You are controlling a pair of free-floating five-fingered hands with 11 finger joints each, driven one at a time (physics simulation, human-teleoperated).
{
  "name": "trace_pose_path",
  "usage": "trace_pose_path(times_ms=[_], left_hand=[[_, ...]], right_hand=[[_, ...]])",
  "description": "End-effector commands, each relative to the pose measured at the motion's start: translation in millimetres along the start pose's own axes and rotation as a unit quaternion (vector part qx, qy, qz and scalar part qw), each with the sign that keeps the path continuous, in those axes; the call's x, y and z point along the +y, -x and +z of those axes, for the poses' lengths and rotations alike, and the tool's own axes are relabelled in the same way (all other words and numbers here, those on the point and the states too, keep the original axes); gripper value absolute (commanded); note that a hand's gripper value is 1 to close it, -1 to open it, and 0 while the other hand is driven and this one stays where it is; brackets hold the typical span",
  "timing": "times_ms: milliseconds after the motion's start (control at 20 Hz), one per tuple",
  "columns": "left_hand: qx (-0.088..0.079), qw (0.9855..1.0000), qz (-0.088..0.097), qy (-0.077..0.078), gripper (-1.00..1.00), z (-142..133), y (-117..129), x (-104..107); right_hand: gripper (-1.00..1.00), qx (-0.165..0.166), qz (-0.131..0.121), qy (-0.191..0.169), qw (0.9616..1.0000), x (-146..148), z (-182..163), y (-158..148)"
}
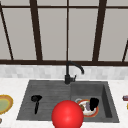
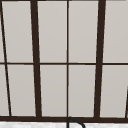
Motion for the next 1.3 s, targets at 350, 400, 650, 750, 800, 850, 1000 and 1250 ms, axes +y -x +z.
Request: trace_pose_path(times_ms=[350, 400, 650, 750, 800, 850, 1000, 1250], left_hand=[[-0.015, 0.9997, -0.019, 0.01, -1.0, 76.6, -19.1, -10.8], [-0.015, 0.9996, -0.02, 0.01, -1.0, 83.0, -19.8, -11.1], [-0.001, 0.9999, -0.007, 0.008, -1.0, 118.4, -36.9, -21.7], [0.004, 0.9999, -0.012, 0.011, -1.0, 130.7, -44.7, -26.6], [0.006, 0.9999, -0.012, 0.01, -1.0, 136.1, -50.2, -30.1], [0.004, 0.9999, -0.012, 0.007, -1.0, 141.1, -56.5, -34.7], [0.008, 1.0, -0.004, -0.003, -1.0, 161.6, -68.0, -41.6], [0.005, 1.0, -0.004, -0.002, -1.0, 196.8, -85.6, -52.6]], right_hand=[[0.0, 0.0, 0.0, 0.0, 1.0, 0.0, 0.0, 0.0], [0.0, 0.0, 0.0, 0.0, 1.0, 0.0, 0.0, 0.0], [0.0, 0.0, 0.0, 0.0, 1.0, 0.0, 0.0, 0.0], [0.0, 0.0, 0.0, 0.0, 1.0, 0.0, 0.0, 0.0], [0.0, 0.0, 0.0, 0.0, 1.0, 0.0, 0.0, 0.0], [0.0, 0.0, 0.0, 0.0, 1.0, 0.0, 0.0, 0.0], [0.0, 0.0, 0.0, 0.0, 1.0, 0.0, 0.0, 0.0], [0.0, 0.0, 0.0, 0.0, 1.0, 0.0, 0.0, 0.0]])
